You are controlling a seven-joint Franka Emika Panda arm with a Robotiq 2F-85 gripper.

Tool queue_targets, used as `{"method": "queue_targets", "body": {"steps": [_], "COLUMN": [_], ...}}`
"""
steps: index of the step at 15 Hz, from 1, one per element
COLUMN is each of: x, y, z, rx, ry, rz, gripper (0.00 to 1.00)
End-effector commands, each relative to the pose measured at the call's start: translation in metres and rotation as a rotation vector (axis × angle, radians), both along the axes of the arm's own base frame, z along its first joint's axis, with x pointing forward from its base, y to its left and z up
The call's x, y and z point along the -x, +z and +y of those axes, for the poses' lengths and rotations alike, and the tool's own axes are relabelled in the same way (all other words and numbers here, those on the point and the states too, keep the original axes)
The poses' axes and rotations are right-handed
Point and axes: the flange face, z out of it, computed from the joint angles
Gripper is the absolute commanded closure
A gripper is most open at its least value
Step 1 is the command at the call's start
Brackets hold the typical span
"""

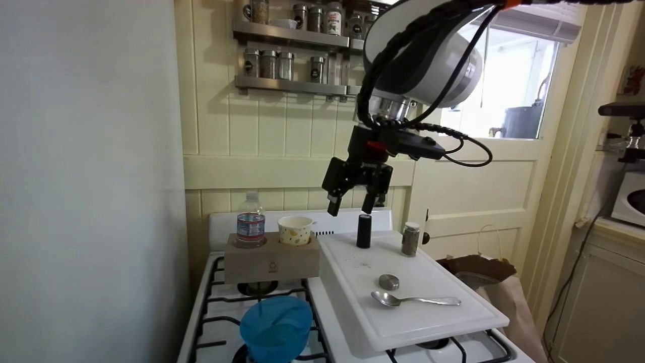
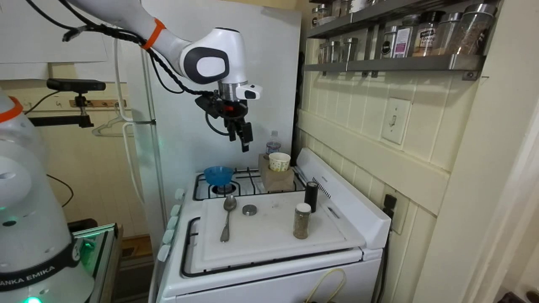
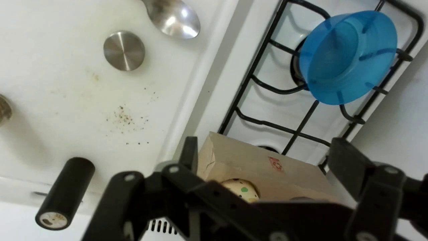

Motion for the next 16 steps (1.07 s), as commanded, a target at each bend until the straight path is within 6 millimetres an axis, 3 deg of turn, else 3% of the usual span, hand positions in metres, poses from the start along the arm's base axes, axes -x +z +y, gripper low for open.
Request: {"method": "queue_targets", "body": {"steps": [1, 3, 7, 12, 16], "x": [-0.009, -0.020, -0.023, -0.069, -0.093], "y": [0.000, -0.003, -0.005, -0.003, -0.007], "z": [-0.006, -0.008, 0.000, 0.015, 0.036], "rx": [-0.011, -0.018, -0.018, 0.149, 0.031], "ry": [0.029, 0.054, 0.069, 0.283, 0.432], "rz": [-0.001, 0.000, 0.002, -0.189, -0.320], "gripper": [0.00, 0.00, 0.00, 0.00, 0.00]}}
